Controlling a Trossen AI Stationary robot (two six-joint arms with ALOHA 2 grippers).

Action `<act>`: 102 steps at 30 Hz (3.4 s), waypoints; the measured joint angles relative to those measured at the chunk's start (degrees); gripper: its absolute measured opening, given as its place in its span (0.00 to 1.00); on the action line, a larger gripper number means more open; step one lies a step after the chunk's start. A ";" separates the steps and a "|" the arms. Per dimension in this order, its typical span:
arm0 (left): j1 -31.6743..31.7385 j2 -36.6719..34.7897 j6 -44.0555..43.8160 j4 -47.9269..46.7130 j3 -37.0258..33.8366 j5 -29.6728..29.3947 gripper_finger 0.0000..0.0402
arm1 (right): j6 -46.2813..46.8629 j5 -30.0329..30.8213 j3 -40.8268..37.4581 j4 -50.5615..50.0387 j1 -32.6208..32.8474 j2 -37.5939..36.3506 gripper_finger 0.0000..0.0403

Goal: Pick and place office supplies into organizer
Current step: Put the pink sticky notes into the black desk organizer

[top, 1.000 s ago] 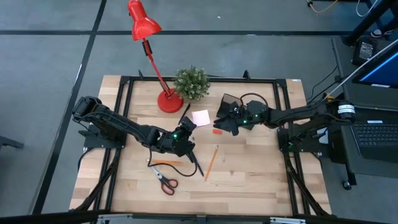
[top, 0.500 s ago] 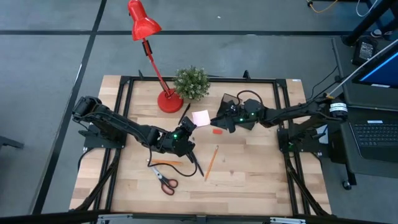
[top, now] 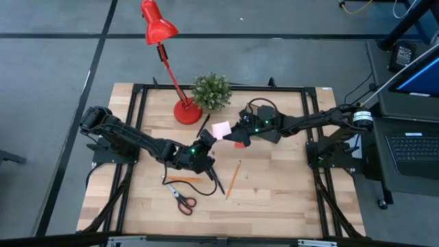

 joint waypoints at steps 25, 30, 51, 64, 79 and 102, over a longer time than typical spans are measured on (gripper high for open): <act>-0.33 0.00 -6.88 -0.33 0.00 0.08 0.01 | -6.16 0.33 0.00 -0.06 0.02 -0.10 0.03; -1.11 0.00 -8.18 -0.38 0.00 0.07 0.07 | -7.09 0.40 0.00 -0.04 0.02 -0.71 0.03; -0.61 -11.42 -33.78 -7.50 -4.60 5.23 0.15 | -16.27 0.47 -0.02 -9.63 0.08 -7.75 0.03; 5.78 -28.14 -34.02 23.51 -26.98 20.77 0.01 | -24.30 9.28 -0.02 -32.96 0.20 -22.32 0.03; 8.07 -29.92 -35.27 33.99 -33.31 25.42 0.00 | -21.04 20.63 -0.02 -67.35 0.20 -40.04 0.03; 8.07 -29.90 -34.38 35.26 -33.29 25.74 0.01 | -30.20 23.15 4.15 -92.11 -4.02 -34.74 0.03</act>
